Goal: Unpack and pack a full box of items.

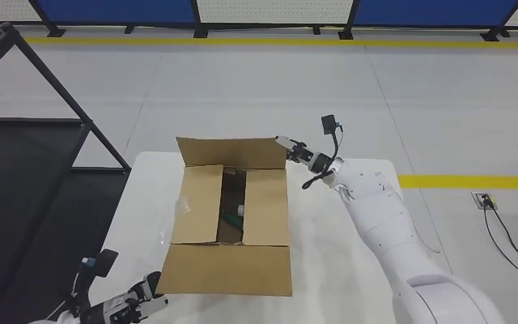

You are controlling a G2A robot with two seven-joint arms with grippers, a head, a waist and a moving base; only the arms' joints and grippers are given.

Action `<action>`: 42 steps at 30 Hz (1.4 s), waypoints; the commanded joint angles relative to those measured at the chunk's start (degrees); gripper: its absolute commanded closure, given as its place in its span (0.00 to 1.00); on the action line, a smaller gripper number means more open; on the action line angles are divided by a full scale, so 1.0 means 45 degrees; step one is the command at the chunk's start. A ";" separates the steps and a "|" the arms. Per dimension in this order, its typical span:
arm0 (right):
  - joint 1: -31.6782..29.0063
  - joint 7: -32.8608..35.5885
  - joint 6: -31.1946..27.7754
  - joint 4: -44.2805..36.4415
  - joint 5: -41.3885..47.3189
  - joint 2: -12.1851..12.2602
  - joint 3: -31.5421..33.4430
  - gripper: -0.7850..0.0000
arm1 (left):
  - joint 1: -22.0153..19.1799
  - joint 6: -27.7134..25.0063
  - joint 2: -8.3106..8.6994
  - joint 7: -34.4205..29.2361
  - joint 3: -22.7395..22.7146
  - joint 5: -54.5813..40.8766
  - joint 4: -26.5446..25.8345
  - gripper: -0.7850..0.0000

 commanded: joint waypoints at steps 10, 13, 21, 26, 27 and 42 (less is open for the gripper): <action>-0.0132 0.0532 -0.0498 -0.0565 0.0173 -0.0028 -0.0356 0.00 | -0.0177 -0.0255 0.0496 0.0405 0.0413 -0.1219 0.0372 0.00; -0.0171 0.0668 -0.0640 -0.0760 0.0125 0.0003 -0.0460 0.00 | -0.0413 0.0284 0.0517 0.0887 0.0499 -0.1665 0.0366 0.00; -0.0320 0.1696 -0.0850 -0.1514 0.0042 0.0073 -0.0857 0.00 | -0.1137 0.1609 0.0526 0.2305 0.1070 -0.1778 0.0057 0.00; -0.0505 0.2084 -0.0675 -0.2299 -0.0042 0.0108 -0.1140 0.00 | -0.1670 0.2577 0.0495 0.4035 0.1378 -0.0735 -0.0271 0.00; -0.0555 0.2126 -0.0577 -0.2489 0.0001 0.0115 -0.1174 0.00 | -0.1699 0.2800 0.0485 0.4531 0.1400 -0.0220 -0.0331 0.00; -0.1380 0.5886 0.4202 -0.5566 0.2357 0.0257 -0.1592 0.00 | -0.2667 0.5415 0.0214 0.9320 0.4082 0.5567 -0.1724 0.00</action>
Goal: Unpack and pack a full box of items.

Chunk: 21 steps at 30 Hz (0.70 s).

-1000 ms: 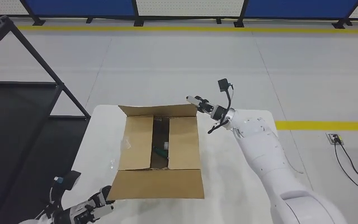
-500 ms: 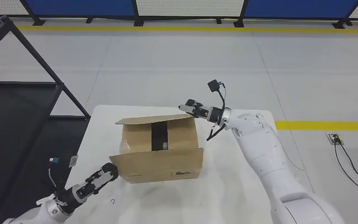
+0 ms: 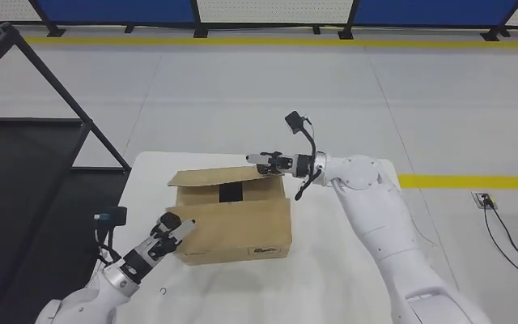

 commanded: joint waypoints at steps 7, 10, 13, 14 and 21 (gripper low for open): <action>-0.0539 0.1401 0.0917 -0.0993 0.0812 0.0148 -0.0029 0.00 | -0.0478 0.0513 -0.0093 0.0833 0.0821 0.1172 0.0122 0.00; -0.0539 0.1401 0.0917 -0.0993 0.0812 0.0148 -0.0029 0.00 | -0.0562 0.0420 -0.0103 0.0873 0.0933 0.1378 0.0166 0.00; -0.0539 0.1401 0.0917 -0.0993 0.0812 0.0148 -0.0029 0.00 | -0.0624 0.0299 -0.0105 0.0765 0.1007 0.1488 0.0200 0.00; -0.0539 0.1401 0.0917 -0.0993 0.0812 0.0148 -0.0029 0.00 | -0.0651 0.0284 -0.0107 0.0745 0.1035 0.1519 0.0218 0.00; -0.0978 0.1407 0.2502 -0.1766 0.1796 0.0178 -0.0059 0.00 | -0.0801 0.0638 -0.0162 0.1182 0.1345 0.2150 0.0197 0.00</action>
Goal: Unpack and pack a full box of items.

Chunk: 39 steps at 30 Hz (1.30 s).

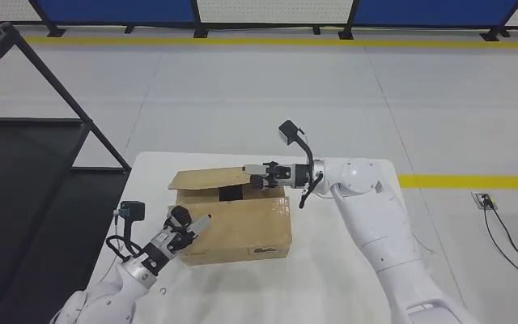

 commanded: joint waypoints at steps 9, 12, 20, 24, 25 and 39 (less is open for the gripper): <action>-0.0206 0.0522 0.2259 -0.0133 0.1492 0.0020 -0.0259 0.00 | -0.0585 0.0470 -0.0127 0.0443 0.0754 0.0537 0.0429 0.00; -0.0367 -0.0092 0.2398 -0.0130 0.1526 0.0045 -0.0274 0.00 | -0.0751 0.0563 -0.0164 0.0502 0.0938 0.0593 0.0541 0.00; -0.0580 -0.0341 0.2675 0.0046 0.1729 0.0166 -0.0288 0.00 | -0.0836 0.0550 -0.0228 0.0727 0.1047 0.0577 0.0554 0.00; -0.0594 -0.0546 0.2855 0.0258 0.1679 0.0224 -0.0330 0.00 | -0.0842 0.0578 -0.0247 0.0757 0.1025 0.0583 0.0581 0.00; -0.0583 -0.0531 0.2888 0.0300 0.1707 0.0232 -0.0349 0.00 | -0.0843 0.0590 -0.0253 0.0764 0.1029 0.0589 0.0580 0.00; -0.0494 -0.0042 0.2033 0.0622 0.1588 0.0215 -0.1180 0.00 | 0.0090 0.0486 -0.0369 0.3031 -0.0471 -0.0966 0.0452 0.00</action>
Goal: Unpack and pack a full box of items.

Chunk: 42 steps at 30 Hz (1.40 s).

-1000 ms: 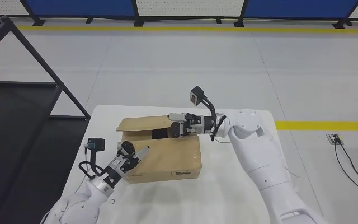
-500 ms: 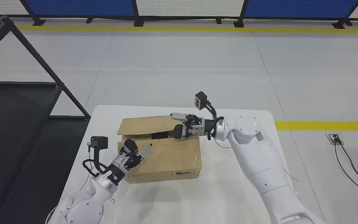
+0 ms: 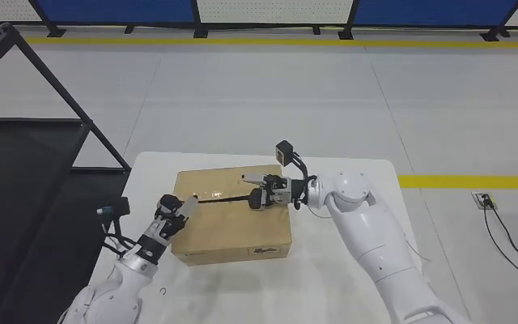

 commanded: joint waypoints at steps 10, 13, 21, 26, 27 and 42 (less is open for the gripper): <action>0.0284 0.0332 -0.0592 0.0509 0.0154 0.0009 -0.0334 0.00 | 0.2150 0.0260 0.0108 0.1064 -0.2192 0.2207 0.1357 0.00; 0.0315 0.0493 -0.0812 0.0576 0.0194 0.0016 -0.0426 0.00 | 0.2391 0.0580 0.0155 0.1154 -0.2097 0.4401 0.1831 0.00; 0.0369 0.0374 -0.1093 0.0483 -0.0022 0.0009 -0.0653 0.00 | 0.2737 0.1086 0.0111 0.0877 -0.1917 0.4968 0.1873 0.00; 0.0369 0.0374 -0.1093 0.0483 -0.0022 0.0009 -0.0653 0.00 | 0.2737 0.1086 0.0111 0.0877 -0.1917 0.4968 0.1873 0.00; 0.0369 0.0374 -0.1093 0.0483 -0.0022 0.0009 -0.0653 0.00 | 0.2731 0.1079 0.0113 0.0878 -0.1905 0.5068 0.1875 0.00; -0.0602 -0.0875 -0.0799 -0.1126 0.0821 0.0194 -0.0225 0.00 | 0.1648 0.1812 -0.0015 0.2465 -0.0317 1.0095 0.3478 0.00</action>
